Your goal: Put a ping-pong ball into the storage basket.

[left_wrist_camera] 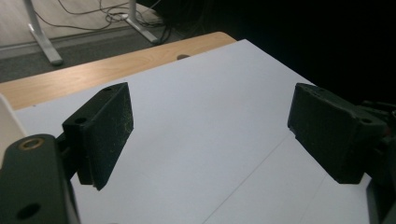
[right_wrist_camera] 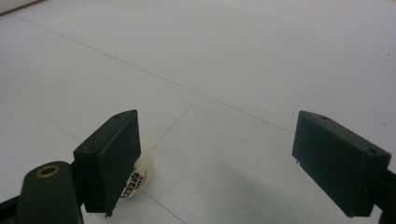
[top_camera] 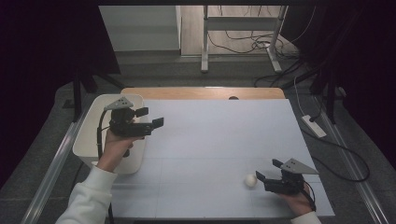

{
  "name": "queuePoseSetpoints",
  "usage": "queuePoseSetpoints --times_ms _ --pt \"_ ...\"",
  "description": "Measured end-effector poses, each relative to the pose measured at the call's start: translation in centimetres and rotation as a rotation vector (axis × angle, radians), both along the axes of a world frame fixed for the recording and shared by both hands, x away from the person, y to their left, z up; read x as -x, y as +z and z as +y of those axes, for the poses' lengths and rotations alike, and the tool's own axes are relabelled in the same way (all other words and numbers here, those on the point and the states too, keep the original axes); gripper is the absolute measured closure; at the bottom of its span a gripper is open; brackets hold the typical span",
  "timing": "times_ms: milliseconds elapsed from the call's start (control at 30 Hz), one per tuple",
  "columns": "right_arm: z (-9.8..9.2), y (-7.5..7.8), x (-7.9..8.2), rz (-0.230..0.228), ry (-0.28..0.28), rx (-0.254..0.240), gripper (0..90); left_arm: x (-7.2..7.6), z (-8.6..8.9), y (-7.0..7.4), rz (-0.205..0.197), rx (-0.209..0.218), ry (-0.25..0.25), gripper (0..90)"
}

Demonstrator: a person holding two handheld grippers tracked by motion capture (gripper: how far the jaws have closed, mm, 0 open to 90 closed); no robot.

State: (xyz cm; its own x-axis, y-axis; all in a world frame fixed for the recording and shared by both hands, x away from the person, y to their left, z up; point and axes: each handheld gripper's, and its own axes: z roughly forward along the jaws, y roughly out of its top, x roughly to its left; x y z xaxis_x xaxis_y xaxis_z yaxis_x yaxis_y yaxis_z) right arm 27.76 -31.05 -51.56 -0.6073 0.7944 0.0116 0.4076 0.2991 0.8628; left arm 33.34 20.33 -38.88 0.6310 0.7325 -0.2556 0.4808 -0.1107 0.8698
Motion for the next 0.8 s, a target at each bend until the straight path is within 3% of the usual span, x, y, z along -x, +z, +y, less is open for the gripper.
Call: queuePoseSetpoints --times_ms 800 --pt "-0.2 0.0 0.2 0.002 -0.007 -0.004 15.3 0.0 -2.8 -1.0 0.018 -0.018 -0.081 15.0"
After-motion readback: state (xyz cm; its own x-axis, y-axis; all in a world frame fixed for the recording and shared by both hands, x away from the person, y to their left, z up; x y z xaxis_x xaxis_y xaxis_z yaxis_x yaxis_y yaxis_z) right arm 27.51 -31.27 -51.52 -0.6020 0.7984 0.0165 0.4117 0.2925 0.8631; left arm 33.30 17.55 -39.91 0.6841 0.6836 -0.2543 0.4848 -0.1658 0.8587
